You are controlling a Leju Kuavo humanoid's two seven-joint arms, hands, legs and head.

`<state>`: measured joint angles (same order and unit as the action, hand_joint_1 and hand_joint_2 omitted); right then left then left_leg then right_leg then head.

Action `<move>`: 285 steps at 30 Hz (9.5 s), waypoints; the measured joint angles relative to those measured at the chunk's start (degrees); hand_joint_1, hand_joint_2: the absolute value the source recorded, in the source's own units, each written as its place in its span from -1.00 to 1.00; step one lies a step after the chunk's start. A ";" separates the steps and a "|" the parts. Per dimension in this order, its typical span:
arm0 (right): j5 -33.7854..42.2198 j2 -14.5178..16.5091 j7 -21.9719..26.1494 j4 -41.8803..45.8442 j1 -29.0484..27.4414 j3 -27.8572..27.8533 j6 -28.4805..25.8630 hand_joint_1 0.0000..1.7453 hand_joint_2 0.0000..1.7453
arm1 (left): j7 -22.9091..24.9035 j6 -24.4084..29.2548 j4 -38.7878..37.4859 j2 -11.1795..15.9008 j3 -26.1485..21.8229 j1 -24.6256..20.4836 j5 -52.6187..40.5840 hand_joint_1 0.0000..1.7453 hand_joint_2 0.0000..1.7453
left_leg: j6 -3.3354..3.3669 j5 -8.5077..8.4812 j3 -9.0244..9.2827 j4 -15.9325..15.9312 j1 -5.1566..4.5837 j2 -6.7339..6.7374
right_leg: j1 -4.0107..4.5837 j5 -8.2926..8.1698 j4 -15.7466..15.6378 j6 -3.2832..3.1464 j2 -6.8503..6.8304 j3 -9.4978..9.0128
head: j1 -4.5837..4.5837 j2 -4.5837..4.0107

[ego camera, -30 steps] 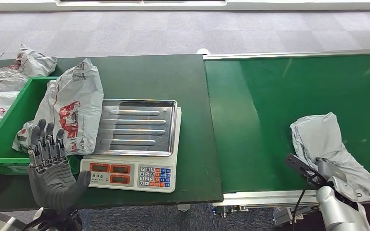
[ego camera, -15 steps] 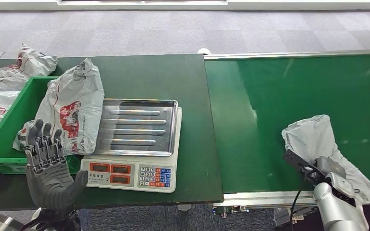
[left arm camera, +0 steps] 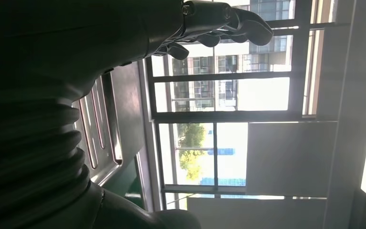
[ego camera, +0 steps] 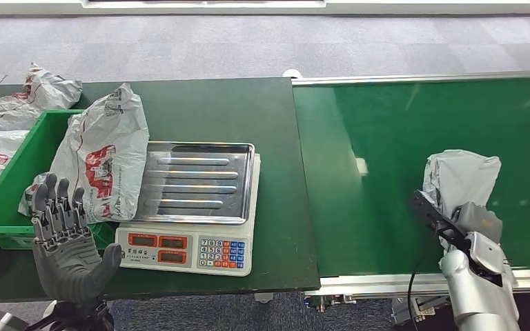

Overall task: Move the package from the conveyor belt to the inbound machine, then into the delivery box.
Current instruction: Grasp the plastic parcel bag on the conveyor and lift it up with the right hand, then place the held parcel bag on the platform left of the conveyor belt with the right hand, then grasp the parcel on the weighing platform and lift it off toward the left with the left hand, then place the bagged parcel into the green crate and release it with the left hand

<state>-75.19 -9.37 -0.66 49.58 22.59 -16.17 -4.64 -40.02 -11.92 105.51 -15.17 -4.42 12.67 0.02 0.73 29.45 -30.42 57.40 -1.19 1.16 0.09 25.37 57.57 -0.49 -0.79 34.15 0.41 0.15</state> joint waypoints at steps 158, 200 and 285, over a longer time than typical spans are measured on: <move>27.30 29.24 40.68 70.52 -2.45 26.98 -35.36 -1.00 1.00 | 16.63 19.99 -46.21 6.36 17.56 -23.05 -51.81 0.50 1.00 | -0.33 -0.17 0.44 -0.03 0.14 0.04 | 0.17 -0.01 0.12 -0.42 0.02 0.13 | 0.01 0.00; 24.97 28.75 40.29 57.52 -3.90 22.90 -35.27 -1.00 1.00 | 1.55 27.63 -40.49 4.24 14.09 -24.18 -19.86 1.00 1.00 | -0.34 -0.17 0.39 -0.04 0.16 0.00 | 0.17 0.00 0.13 -0.42 0.01 0.13 | 0.01 0.00; 18.77 28.74 33.83 55.90 -4.26 22.89 -35.29 -1.00 1.00 | 47.04 51.54 -81.62 20.29 -21.37 -56.58 -61.57 -1.00 -1.00 | -0.55 -0.41 0.32 -0.04 0.31 0.23 | 0.34 -0.27 0.18 -0.70 0.22 0.31 | 0.02 0.00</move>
<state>-56.42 19.37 33.17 105.48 18.33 6.72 -39.93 7.02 39.62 23.89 5.12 -25.78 -43.91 -61.55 0.19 29.04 -30.09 57.36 -0.88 1.39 0.43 25.10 57.75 -1.19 -0.57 34.46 0.43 0.15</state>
